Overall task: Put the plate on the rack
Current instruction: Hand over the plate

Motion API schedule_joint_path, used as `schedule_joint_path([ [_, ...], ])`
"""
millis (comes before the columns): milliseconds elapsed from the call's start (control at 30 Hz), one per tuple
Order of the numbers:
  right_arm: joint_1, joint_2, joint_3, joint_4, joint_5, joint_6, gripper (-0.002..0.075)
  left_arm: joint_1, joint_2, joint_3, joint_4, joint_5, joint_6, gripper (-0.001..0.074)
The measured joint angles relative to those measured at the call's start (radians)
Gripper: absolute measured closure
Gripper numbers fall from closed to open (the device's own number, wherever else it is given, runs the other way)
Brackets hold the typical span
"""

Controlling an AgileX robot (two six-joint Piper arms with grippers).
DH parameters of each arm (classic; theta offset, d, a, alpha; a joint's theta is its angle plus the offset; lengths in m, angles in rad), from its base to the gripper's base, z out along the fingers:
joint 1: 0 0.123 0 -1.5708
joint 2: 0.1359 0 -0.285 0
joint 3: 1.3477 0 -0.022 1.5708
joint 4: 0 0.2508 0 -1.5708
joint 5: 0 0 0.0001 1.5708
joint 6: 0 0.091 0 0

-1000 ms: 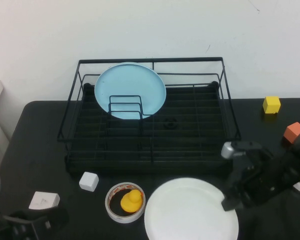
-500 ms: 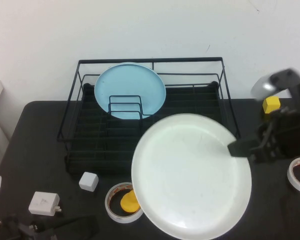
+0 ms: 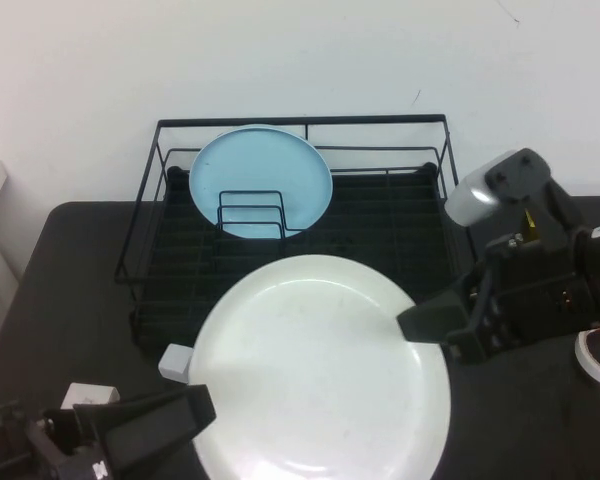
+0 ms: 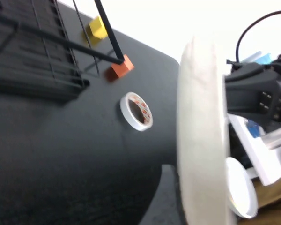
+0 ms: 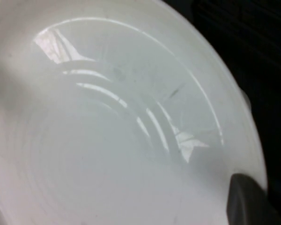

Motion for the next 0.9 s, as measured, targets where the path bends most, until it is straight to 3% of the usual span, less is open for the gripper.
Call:
schedule_joint_path([
  [100,0.011,0.000,0.000,0.030,0.002,-0.004,0.0714,0.000,0.000,0.000,-0.002,-0.023,0.057,0.0241],
  [300,0.011,0.001,0.002,0.099,0.057,-0.042,0.0714,0.000,0.000,0.000,0.033,-0.040,0.113,0.0485],
  [467,0.012,0.001,0.004,0.179,0.067,-0.118,0.0711,0.000,0.000,0.000,0.039,-0.051,0.116,0.0610],
  [767,0.002,0.001,0.006,0.267,0.113,-0.282,0.0696,0.006,0.000,0.000,0.080,-0.051,0.122,0.0645],
  [900,0.000,0.001,0.006,0.314,0.154,-0.324,0.0617,0.006,0.000,0.000,0.120,-0.073,0.144,0.0666],
])
